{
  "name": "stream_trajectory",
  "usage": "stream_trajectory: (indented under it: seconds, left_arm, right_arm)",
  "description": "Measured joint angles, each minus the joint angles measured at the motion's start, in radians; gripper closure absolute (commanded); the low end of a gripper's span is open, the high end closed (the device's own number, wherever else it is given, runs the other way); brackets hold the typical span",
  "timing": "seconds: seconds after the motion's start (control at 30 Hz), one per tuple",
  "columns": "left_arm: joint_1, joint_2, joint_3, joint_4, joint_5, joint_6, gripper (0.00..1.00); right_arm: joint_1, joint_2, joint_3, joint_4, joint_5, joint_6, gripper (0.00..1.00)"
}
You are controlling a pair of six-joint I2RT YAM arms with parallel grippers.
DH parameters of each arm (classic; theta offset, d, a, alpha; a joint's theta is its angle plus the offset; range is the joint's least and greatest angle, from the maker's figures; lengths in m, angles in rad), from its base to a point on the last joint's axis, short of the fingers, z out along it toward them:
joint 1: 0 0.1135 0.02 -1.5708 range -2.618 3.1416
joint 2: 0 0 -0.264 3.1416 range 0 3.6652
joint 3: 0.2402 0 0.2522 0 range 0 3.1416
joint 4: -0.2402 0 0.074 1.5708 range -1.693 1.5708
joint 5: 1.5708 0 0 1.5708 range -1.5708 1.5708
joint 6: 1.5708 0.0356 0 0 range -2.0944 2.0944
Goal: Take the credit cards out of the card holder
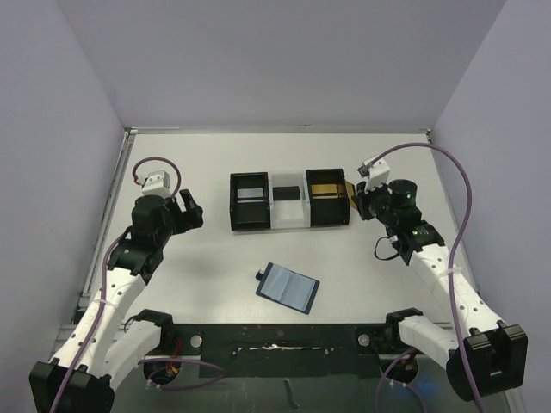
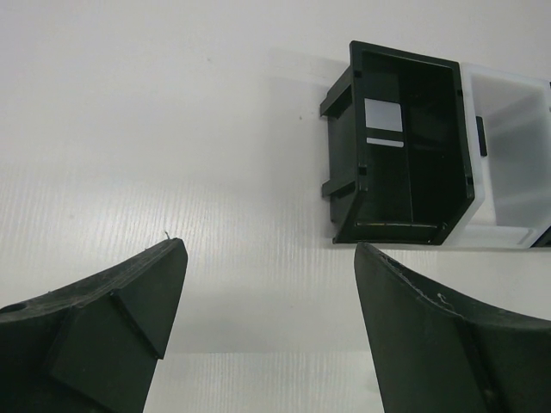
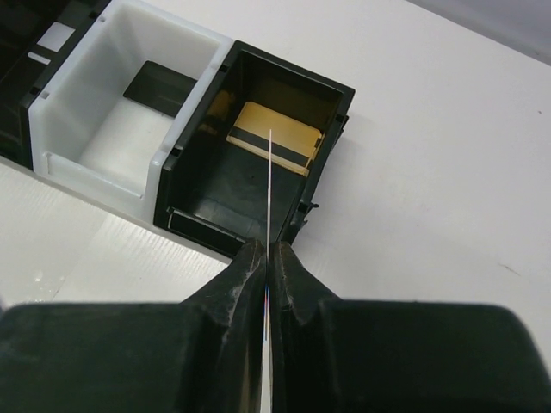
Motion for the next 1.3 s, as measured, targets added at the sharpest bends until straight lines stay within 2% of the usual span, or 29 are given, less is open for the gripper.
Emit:
stream_trajectory:
  seconds: [0.1,0.23,0.43,0.63,0.87,1.3]
  left_arm:
    - [0.002,0.003,-0.001,0.006,0.011,0.0,0.22]
    - [0.002,0.003,-0.002,0.006,0.023,0.001,0.22]
    - [0.003,0.004,-0.007,0.013,0.032,0.002,0.22]
    - [0.005,0.005,-0.007,0.013,0.039,0.005,0.22]
    - [0.008,0.012,-0.007,0.014,0.047,0.008,0.22]
    - [0.039,0.033,-0.007,0.021,0.058,0.009,0.22]
  right_arm:
    - [-0.03,0.048,0.024,-0.003,-0.076,-0.042,1.0]
    - [-0.006,0.162,0.109,-0.028,-0.136,-0.169,1.0]
    - [0.135,0.292,0.176,-0.045,-0.042,-0.446,1.0]
    - [0.141,0.408,0.205,-0.043,0.036,-0.62,1.0]
    - [0.141,0.505,0.227,-0.01,0.084,-0.718,1.0]
    - [0.119,0.676,0.273,0.154,0.09,-0.831,1.0]
